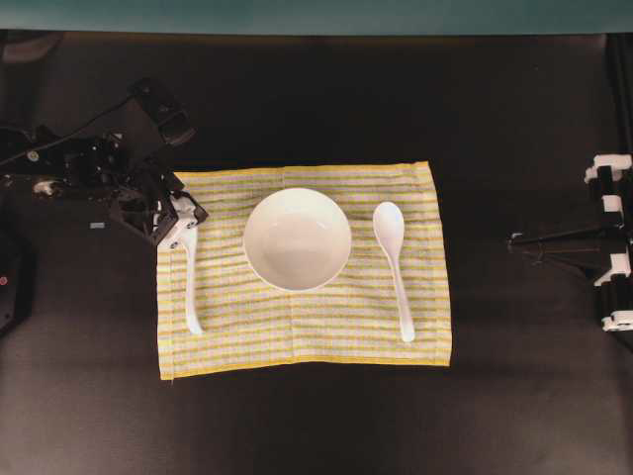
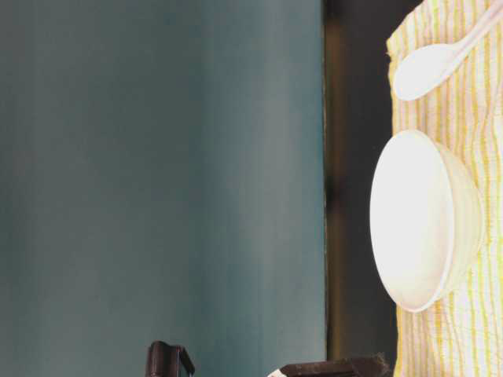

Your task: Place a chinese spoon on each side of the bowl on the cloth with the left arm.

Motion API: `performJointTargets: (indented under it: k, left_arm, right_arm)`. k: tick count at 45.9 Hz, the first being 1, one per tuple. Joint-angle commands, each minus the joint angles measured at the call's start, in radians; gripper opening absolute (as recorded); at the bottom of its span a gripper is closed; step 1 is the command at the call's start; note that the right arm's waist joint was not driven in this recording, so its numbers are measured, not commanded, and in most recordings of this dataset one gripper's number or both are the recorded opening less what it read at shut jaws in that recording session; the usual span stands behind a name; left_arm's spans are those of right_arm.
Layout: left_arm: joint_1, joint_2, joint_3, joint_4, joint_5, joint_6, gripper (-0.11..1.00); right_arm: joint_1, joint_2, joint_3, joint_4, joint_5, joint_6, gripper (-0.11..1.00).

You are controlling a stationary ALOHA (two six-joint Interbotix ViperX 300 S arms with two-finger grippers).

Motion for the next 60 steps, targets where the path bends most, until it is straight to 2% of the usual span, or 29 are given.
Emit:
performJointTargets:
  k: [1,7,19,31,41,51,60]
  left_arm:
    - [0.002,-0.012,-0.005,0.005,-0.023,0.005,0.87]
    - [-0.043,-0.048,-0.011,0.005,-0.072,0.006,0.85]
    - [-0.284,-0.143,-0.011,0.005,-0.322,0.005,0.84]
    - [-0.462,-0.133,-0.012,0.005,-0.416,0.031,0.84]
    - [-0.523,-0.123,-0.018,0.005,-0.476,0.089,0.83]
    - [-0.537,-0.120,-0.026,0.005,-0.483,0.196,0.83]
    - [-0.537,-0.118,-0.023,0.005,-0.474,0.247,0.83]
  right_arm:
    - [0.000,0.005,-0.003,0.002,-0.005,0.005,0.01]
    - [0.000,0.005,0.005,0.002,-0.005,0.005,0.01]
    - [0.000,0.005,0.008,0.002,-0.005,0.005,0.01]
    - [0.000,-0.003,0.011,0.002,-0.005,0.003,0.01]
    - [0.000,-0.037,0.025,0.002,-0.002,0.003,0.01]
    - [0.000,-0.069,0.034,0.002,0.035,0.003,0.01]
    - [0.000,-0.080,0.034,0.002,0.066,0.003,0.01]
